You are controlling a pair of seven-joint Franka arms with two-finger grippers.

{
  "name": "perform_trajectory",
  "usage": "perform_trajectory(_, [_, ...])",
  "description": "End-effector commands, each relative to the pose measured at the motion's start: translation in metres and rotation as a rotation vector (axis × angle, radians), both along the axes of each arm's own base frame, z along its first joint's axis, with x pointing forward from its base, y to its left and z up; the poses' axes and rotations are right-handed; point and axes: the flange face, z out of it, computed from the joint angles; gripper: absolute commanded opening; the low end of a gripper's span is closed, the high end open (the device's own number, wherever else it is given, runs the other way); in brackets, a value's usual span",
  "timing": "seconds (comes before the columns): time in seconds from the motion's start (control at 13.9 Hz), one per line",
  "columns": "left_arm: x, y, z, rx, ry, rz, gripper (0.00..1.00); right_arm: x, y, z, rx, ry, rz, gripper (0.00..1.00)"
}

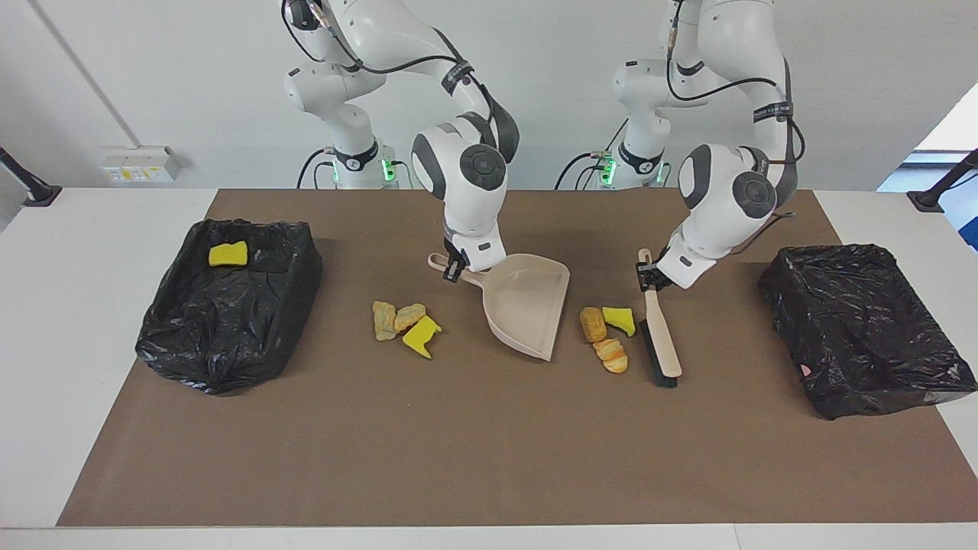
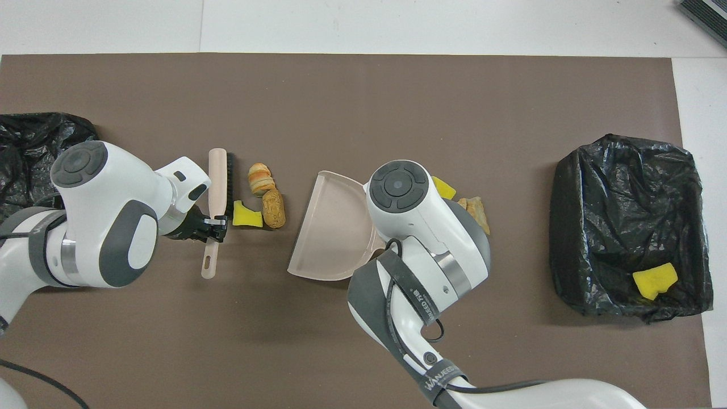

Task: Sweep and dump trash in bin
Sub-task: 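Sweep the bread and sponge into the dustpan with the left gripper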

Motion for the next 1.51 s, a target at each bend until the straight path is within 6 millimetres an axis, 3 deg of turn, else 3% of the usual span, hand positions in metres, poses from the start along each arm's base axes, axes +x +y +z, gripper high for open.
perform_trajectory(0.0, [-0.009, -0.019, -0.001, -0.017, 0.004, -0.061, 0.0, -0.004, 0.005, -0.002, -0.01, -0.026, 0.002, 0.0])
perform_trajectory(0.5, [-0.022, -0.031, -0.004, -0.018, 0.019, -0.105, 0.0, -0.015, 0.014, -0.004, -0.046, -0.012, -0.021, 0.0])
perform_trajectory(0.86, [-0.056, -0.087, 0.003, -0.102, 0.149, -0.144, 0.0, -0.017, 0.013, -0.003, -0.061, -0.001, -0.041, 0.0])
perform_trajectory(1.01, [-0.072, -0.123, 0.009, -0.143, 0.168, -0.179, 0.0, -0.017, 0.012, -0.004, -0.062, 0.0, -0.04, 0.0])
perform_trajectory(1.08, [-0.075, -0.128, 0.009, -0.165, 0.178, -0.174, 0.0, -0.017, 0.012, -0.004, -0.062, 0.0, -0.04, 0.0])
perform_trajectory(1.22, [-0.069, -0.129, 0.017, -0.212, 0.177, -0.138, 0.0, -0.017, 0.012, -0.004, -0.063, 0.001, -0.042, 0.0])
perform_trajectory(1.44, [-0.052, -0.112, 0.026, -0.203, 0.143, -0.062, 0.0, -0.017, 0.012, -0.004, -0.063, -0.001, -0.042, 0.0])
